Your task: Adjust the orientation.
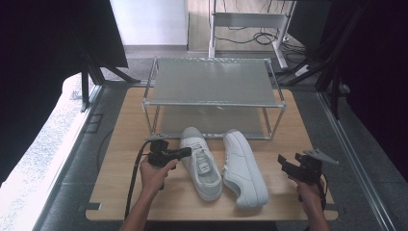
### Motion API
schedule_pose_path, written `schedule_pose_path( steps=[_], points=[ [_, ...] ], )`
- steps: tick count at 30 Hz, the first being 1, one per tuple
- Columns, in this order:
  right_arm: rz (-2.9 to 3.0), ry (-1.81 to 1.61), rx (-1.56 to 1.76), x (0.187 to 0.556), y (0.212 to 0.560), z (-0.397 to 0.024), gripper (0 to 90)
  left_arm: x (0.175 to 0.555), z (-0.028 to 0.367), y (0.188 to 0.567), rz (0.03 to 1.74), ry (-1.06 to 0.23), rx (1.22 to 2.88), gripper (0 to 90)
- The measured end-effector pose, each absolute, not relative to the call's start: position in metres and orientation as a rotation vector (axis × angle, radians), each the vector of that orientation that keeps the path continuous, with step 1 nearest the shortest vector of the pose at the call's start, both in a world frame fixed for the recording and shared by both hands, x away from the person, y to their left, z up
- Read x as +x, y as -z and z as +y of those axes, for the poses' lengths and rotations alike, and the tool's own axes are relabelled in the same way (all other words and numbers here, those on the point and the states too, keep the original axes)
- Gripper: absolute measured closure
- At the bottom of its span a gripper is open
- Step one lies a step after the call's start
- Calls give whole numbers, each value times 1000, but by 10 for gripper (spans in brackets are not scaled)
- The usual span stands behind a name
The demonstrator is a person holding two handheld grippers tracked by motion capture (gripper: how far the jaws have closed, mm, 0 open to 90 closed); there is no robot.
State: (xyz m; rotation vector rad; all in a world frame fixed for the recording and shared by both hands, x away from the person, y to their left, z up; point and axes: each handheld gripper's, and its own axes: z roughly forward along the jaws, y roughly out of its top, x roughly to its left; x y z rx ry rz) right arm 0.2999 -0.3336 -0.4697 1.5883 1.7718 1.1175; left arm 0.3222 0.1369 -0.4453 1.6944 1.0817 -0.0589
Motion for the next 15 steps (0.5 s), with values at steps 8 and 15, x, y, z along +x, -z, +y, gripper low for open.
schedule_pose_path(
  steps=[8,15],
  points=[
    [1799,-1096,1579,300,471,-328,261,296,116,422,948,22,1758,882],
    [1816,-1085,1570,301,473,-325,260,282,80,438,910,43,1919,892]
  ],
)
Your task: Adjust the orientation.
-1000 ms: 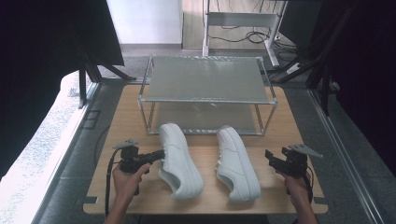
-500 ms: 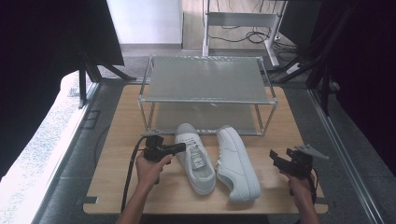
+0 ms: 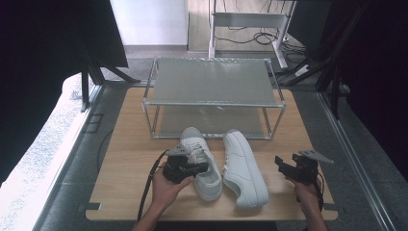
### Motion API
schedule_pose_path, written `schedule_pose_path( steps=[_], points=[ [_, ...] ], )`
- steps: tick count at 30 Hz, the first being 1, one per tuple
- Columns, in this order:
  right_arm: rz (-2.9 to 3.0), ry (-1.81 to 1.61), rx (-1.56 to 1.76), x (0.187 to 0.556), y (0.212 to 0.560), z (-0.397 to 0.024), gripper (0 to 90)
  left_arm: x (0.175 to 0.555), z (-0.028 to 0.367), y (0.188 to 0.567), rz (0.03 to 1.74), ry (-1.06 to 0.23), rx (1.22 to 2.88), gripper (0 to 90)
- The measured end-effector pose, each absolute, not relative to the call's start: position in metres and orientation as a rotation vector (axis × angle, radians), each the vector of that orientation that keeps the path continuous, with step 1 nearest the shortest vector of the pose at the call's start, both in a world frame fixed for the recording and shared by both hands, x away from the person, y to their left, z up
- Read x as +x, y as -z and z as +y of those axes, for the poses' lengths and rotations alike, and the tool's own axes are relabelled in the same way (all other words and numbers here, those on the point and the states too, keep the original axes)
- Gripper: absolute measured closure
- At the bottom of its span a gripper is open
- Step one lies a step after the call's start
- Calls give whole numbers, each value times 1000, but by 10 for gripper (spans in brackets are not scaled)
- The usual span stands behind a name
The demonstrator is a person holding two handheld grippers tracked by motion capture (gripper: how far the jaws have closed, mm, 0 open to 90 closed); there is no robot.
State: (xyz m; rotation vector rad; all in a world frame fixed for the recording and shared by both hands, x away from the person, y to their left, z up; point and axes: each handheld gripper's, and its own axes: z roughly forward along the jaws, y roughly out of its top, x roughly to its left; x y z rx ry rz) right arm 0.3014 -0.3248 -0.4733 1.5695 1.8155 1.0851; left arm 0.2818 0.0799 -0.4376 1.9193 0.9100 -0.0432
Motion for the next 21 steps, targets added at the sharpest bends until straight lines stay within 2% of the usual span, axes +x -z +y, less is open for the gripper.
schedule_pose_path(
  steps=[9,21],
  points=[
    [1832,-1066,1571,302,475,-324,260,280,78,466,973,79,2011,887],
    [1840,-1051,1569,302,477,-323,259,282,100,459,968,143,2004,900]
  ],
)
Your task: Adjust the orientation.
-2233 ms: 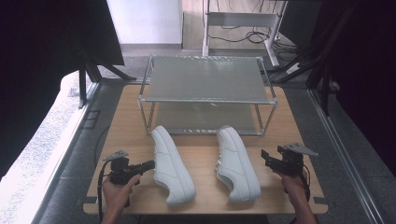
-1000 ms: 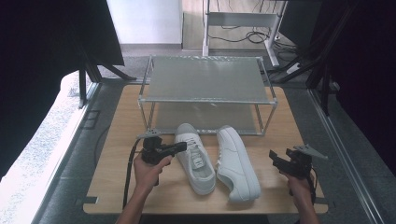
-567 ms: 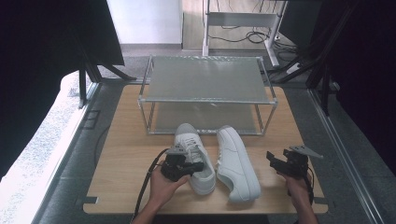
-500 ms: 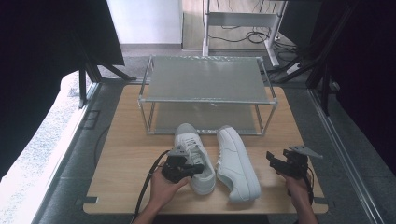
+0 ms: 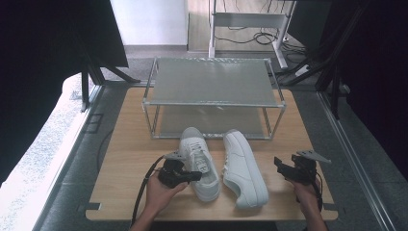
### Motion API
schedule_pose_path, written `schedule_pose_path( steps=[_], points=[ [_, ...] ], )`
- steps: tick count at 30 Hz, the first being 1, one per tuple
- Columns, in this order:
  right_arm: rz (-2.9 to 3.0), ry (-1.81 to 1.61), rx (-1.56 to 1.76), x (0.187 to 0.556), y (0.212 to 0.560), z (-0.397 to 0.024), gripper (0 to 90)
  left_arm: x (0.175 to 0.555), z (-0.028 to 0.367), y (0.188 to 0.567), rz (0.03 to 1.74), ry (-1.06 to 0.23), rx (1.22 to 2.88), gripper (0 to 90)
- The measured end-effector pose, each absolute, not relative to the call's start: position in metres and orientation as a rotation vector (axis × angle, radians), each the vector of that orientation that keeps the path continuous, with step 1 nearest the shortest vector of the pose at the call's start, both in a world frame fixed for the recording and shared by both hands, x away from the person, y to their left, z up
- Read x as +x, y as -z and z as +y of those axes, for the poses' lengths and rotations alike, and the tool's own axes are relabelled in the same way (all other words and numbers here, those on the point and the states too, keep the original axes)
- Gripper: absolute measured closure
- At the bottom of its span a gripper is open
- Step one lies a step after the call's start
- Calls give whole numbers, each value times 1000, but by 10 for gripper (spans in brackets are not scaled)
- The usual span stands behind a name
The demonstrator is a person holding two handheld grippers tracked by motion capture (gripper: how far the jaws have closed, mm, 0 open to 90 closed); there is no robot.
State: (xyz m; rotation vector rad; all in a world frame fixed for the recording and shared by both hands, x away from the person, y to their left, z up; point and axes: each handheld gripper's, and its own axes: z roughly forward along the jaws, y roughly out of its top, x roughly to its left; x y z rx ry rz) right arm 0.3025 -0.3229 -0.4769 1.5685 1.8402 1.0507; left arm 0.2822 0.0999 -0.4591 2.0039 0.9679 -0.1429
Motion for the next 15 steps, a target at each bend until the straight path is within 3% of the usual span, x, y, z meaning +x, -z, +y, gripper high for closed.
schedule_pose_path(
  steps=[15],
  points=[
    [1842,-1049,1574,302,477,-324,257,285,135,459,1005,208,1960,900]
  ],
)
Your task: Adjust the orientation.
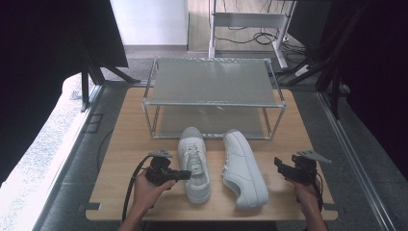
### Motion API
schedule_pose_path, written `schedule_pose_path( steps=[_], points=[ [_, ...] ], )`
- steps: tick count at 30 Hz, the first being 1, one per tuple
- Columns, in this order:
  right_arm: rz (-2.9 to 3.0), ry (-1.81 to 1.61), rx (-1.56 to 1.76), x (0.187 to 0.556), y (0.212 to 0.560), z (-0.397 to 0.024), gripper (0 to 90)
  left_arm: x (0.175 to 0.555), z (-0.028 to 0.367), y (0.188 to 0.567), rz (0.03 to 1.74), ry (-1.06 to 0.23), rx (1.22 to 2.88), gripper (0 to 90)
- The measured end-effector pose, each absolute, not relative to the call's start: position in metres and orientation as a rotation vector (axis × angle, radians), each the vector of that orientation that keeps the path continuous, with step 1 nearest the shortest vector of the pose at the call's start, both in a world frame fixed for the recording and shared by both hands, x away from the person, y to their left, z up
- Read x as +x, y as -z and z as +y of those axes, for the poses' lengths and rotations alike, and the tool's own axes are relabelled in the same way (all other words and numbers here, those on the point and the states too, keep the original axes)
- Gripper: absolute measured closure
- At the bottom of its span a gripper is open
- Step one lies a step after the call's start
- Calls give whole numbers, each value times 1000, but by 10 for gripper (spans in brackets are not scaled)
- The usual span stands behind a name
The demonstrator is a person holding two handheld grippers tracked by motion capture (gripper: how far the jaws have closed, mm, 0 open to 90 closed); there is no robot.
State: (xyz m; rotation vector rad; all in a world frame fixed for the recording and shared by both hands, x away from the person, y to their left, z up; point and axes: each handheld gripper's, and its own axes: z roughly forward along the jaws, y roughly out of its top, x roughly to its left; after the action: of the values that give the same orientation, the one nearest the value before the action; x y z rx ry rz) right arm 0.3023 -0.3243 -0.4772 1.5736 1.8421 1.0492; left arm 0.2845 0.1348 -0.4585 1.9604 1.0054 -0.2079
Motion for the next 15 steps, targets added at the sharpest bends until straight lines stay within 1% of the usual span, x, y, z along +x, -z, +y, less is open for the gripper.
schedule_pose_path(
  steps=[2,5,8,12,15],
  points=[
    [1839,-1049,1576,302,477,-325,257,284,134,459,1009,206,1955,900],
    [1841,-1047,1577,303,478,-324,257,280,122,457,1005,134,1994,900],
    [1857,-1040,1571,304,479,-322,256,279,111,458,1000,110,2018,900],
    [1864,-1041,1564,304,480,-320,255,280,104,465,1005,104,2053,900],
    [1865,-1040,1563,304,480,-321,255,283,110,466,1002,146,2039,900]
  ],
)
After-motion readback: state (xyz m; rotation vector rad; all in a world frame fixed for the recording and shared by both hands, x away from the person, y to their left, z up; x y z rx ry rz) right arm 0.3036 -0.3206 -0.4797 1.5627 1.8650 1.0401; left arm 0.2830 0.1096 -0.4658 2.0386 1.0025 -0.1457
